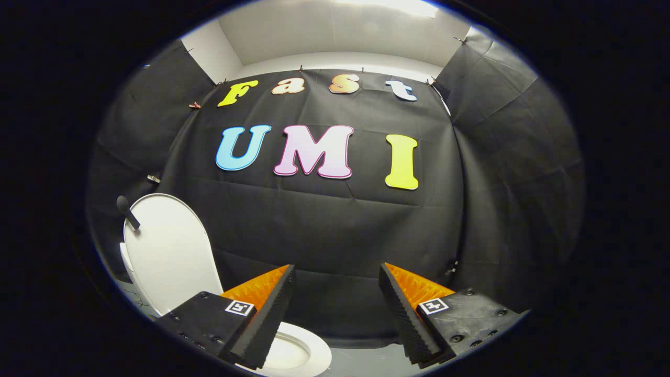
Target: Open the toilet lid.
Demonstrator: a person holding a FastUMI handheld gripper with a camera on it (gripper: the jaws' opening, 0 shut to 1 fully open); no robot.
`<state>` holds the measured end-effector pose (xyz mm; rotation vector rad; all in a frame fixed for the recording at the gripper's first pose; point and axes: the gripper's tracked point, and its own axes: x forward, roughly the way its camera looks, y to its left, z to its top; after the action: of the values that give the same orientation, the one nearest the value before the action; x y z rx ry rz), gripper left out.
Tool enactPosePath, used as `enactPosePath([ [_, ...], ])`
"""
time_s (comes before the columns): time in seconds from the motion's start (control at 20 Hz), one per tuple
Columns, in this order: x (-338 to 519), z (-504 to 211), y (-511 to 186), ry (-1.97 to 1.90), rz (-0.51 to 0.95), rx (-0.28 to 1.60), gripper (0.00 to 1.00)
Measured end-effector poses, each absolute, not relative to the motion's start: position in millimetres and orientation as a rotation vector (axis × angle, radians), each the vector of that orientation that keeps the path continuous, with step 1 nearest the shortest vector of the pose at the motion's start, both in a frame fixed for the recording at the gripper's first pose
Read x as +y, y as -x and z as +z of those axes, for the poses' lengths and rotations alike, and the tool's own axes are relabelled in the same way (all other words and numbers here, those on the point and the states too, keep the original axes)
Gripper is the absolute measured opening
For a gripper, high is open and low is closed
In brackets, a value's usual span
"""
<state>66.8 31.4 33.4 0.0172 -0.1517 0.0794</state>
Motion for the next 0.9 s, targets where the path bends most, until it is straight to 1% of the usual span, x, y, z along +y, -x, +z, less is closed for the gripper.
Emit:
enactPosePath([
  [0.9,37.3,31.2,-69.4,-0.003,0.099,-0.136,0.98],
])
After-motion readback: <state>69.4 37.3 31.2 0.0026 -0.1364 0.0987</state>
